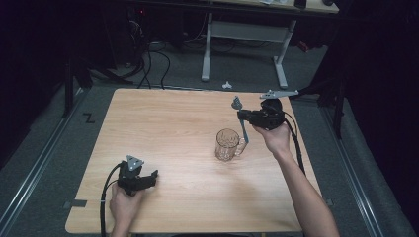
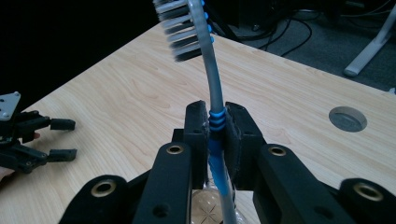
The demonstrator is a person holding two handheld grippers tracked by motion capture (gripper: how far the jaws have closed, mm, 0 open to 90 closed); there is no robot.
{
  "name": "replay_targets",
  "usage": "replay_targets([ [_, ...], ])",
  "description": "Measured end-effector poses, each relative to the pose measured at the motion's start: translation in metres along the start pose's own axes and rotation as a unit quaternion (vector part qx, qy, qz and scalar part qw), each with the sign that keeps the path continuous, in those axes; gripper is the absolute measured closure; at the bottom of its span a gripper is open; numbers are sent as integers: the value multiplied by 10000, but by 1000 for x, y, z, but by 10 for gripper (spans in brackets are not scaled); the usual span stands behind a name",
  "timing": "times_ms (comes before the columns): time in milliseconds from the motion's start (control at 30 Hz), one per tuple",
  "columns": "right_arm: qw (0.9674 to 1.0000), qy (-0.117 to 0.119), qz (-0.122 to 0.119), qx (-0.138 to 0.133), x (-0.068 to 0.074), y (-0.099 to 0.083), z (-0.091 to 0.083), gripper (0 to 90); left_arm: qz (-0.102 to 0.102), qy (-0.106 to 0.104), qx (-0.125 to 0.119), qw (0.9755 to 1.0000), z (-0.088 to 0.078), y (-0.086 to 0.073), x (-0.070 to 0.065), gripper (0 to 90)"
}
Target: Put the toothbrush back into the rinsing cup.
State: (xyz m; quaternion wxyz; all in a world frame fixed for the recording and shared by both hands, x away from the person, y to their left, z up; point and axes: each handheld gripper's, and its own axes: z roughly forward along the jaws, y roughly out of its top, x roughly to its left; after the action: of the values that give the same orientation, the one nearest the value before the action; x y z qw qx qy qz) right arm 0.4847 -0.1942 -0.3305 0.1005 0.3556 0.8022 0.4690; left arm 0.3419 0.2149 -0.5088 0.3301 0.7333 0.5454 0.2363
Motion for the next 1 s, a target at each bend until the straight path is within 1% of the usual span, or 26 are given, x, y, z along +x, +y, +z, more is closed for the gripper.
replay_targets([
  [200,10000,2,59,-48,-2,-1,5,802,-1,-2,1,10000,0,0,0,220],
  [400,10000,2,50,-42,-2,-1,10,802,0,-2,3,10000,0,0,0,220],
  [667,9999,-10,80,-115,-4,0,12,802,0,-2,3,10000,0,0,0,220],
  [1000,9999,-18,134,-88,-6,-2,17,802,-1,1,0,10000,0,0,0,220],
])
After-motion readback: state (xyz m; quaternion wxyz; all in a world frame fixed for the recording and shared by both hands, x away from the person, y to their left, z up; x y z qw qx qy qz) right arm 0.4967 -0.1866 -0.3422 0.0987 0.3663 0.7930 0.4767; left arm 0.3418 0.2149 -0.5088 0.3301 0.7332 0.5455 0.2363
